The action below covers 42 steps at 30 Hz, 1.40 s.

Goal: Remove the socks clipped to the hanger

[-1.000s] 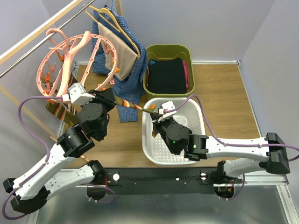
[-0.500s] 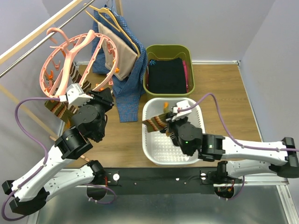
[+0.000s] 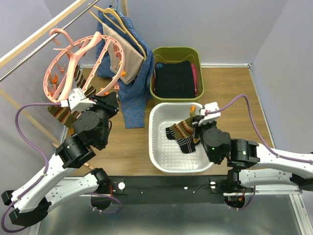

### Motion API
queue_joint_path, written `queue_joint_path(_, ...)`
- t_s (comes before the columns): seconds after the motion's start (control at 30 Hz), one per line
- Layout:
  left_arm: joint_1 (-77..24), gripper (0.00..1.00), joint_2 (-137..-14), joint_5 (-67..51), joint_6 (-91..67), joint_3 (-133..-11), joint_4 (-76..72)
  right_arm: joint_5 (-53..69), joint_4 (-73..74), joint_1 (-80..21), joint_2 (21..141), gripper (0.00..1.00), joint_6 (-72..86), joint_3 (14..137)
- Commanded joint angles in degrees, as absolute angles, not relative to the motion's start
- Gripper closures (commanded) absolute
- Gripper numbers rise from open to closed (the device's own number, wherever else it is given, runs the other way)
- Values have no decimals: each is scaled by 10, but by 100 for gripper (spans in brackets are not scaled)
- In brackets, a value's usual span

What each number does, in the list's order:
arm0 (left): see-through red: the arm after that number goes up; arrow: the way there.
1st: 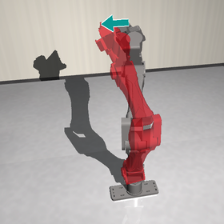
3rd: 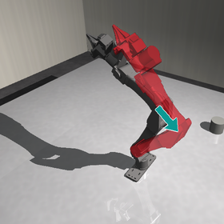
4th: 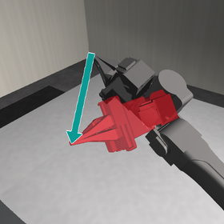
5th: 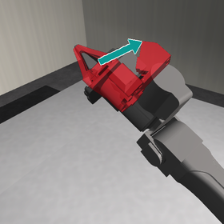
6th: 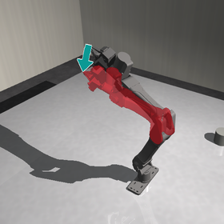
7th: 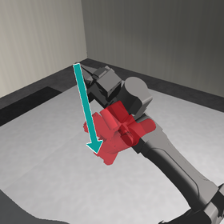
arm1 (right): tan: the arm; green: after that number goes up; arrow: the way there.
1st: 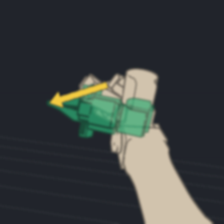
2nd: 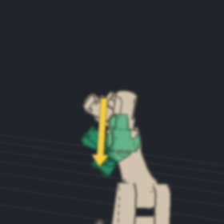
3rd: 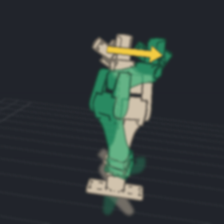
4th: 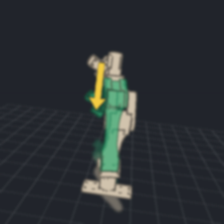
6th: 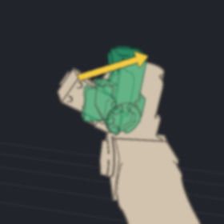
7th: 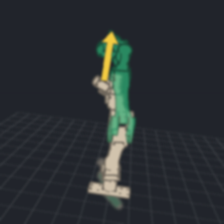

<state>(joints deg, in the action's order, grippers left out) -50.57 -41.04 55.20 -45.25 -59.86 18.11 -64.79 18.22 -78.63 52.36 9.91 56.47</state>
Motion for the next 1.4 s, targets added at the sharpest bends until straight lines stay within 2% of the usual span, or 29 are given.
queue_joint_path(0.0, -502, 98, -410, 542, -468, -598, 161, -600, 288, -777, 564, 96, 186, 556)
queue_joint_path(0.17, -502, 98, -415, 531, -479, -596, 162, -525, 301, -749, 643, 95, 239, 535)
queue_joint_path(0.3, -502, 98, -419, 522, -481, -595, 155, -486, 316, -724, 712, 90, 285, 531)
queue_joint_path(0.4, -502, 98, -425, 517, -481, -597, 154, -442, 311, -706, 747, 75, 296, 524)
queue_joint_path(0.43, -502, 98, -426, 514, -482, -598, 154, -432, 309, -701, 756, 67, 297, 521)
queue_joint_path(0.5, -502, 98, -430, 514, -482, -598, 152, -411, 311, -688, 773, 60, 311, 519)
queue_joint_path(0.53, -502, 98, -430, 514, -482, -599, 152, -405, 314, -685, 777, 52, 312, 520)
queue_joint_path(0.6, -502, 98, -432, 514, -481, -600, 151, -392, 322, -682, 779, 44, 317, 524)
queue_joint_path(0.63, -502, 98, -432, 514, -481, -601, 150, -389, 324, -682, 776, 35, 317, 526)
queue_joint_path(0.67, -502, 98, -433, 513, -479, -601, 148, -378, 331, -682, 773, 33, 315, 530)
queue_joint_path(0.77, -502, 98, -436, 512, -478, -603, 146, -354, 343, -682, 752, 13, 305, 555)
queue_joint_path(0.8, -502, 98, -436, 510, -478, -603, 146, -345, 342, -682, 745, 12, 297, 571)
queue_joint_path(0.83, -502, 98, -437, 508, -478, -602, 146, -338, 339, -682, 736, 6, 294, 581)
queue_joint_path(0.9, -502, 98, -436, 506, -478, -601, 146, -308, 317, -682, 710, 0, 279, 598)
queue_joint_path(1.03, -502, 98, -432, 500, -480, -598, 145, -229, 224, -681, 680, 0, 222, 649)
queue_joint_path(1.17, -502, 98, -423, 494, -484, -596, 148, -100, 56, -681, 679, 0, 174, 657)
queue_joint_path(1.37, -502, 98, -414, 482, -492, -592, 148, -41, -150, -680, 740, 3, 130, 655)
